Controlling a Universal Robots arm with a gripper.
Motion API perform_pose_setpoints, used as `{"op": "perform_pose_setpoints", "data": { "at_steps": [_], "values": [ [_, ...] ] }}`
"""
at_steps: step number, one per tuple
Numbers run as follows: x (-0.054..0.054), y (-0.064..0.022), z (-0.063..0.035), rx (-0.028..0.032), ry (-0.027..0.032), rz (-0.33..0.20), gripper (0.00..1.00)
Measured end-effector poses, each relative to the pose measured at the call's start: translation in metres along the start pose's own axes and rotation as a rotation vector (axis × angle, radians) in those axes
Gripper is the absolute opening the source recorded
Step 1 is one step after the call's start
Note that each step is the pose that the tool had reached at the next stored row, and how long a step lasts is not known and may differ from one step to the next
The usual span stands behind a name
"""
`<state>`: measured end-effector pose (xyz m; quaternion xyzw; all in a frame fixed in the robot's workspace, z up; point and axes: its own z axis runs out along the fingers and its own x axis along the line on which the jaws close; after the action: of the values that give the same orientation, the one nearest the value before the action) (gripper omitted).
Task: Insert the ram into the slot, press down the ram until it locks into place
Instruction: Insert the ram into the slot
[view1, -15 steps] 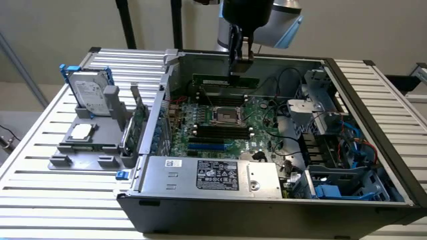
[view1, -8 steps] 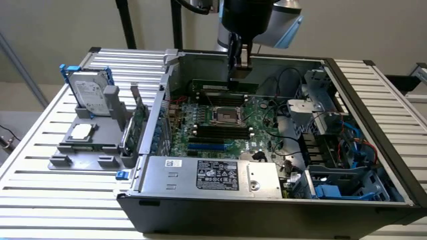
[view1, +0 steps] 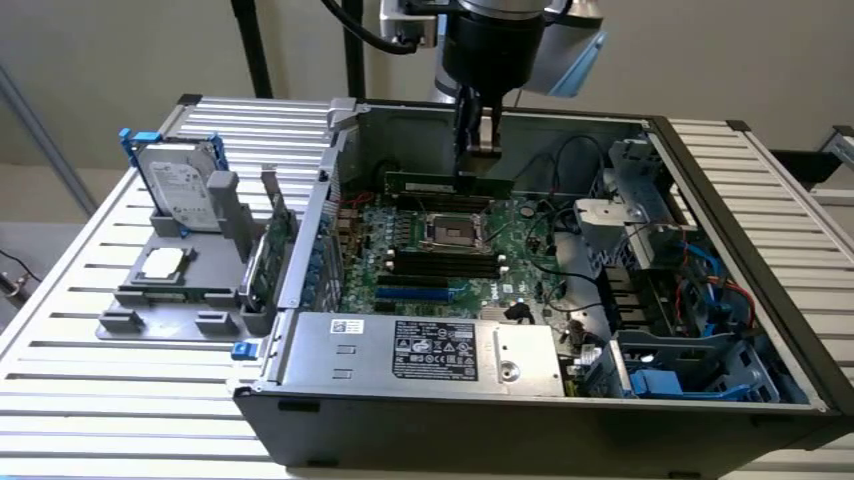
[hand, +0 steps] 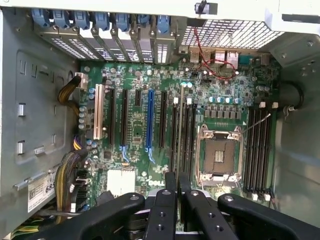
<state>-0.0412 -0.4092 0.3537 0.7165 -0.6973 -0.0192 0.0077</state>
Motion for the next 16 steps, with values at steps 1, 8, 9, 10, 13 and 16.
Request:
{"op": "perform_pose_setpoints", "data": {
  "at_steps": [1, 8, 9, 10, 13, 16],
  "values": [
    [0.0, -0.0001, 0.0018, 0.0001, 0.0, 0.0, 0.13],
    [0.003, -0.0005, 0.0144, 0.0001, 0.0, 0.0, 0.13],
    [0.003, -0.0005, 0.0162, 0.0001, 0.0001, 0.0, 0.13],
    [0.003, -0.0006, 0.018, 0.0001, 0.0001, 0.0, 0.13],
    [0.004, -0.0008, 0.0235, 0.0002, 0.0, 0.0, 0.13],
    [0.004, -0.001, 0.0289, 0.0001, 0.0, 0.0, 0.13]
  ]
}}
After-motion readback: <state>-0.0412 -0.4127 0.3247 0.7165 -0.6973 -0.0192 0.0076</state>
